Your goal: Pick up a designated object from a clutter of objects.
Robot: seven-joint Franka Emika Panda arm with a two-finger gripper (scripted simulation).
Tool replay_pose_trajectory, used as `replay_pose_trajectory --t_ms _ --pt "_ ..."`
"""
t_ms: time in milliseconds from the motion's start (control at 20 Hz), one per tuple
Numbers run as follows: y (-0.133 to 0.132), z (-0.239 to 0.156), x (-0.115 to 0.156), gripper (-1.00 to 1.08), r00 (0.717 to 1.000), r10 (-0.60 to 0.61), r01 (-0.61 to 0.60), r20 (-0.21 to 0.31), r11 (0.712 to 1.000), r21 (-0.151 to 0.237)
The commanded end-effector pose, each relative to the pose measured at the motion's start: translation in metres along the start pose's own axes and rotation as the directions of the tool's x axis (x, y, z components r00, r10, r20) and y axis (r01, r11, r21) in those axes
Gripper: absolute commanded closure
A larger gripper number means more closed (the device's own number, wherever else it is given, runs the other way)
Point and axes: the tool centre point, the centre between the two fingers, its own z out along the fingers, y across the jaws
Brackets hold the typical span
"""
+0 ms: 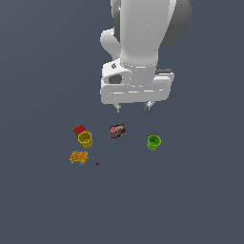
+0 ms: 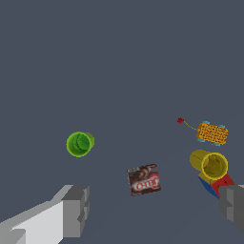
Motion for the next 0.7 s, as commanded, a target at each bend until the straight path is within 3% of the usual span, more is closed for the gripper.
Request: replay_pose_trajectory --t_ms 0,650 --pt "0.0 0.0 0.0 -0.92 1.0 0.0 0.0 0.0 1.0 0.0" --pt "-0.018 -0.003 0.004 -0.92 1.0 -0.029 0.029 0.004 0.999 0.027"
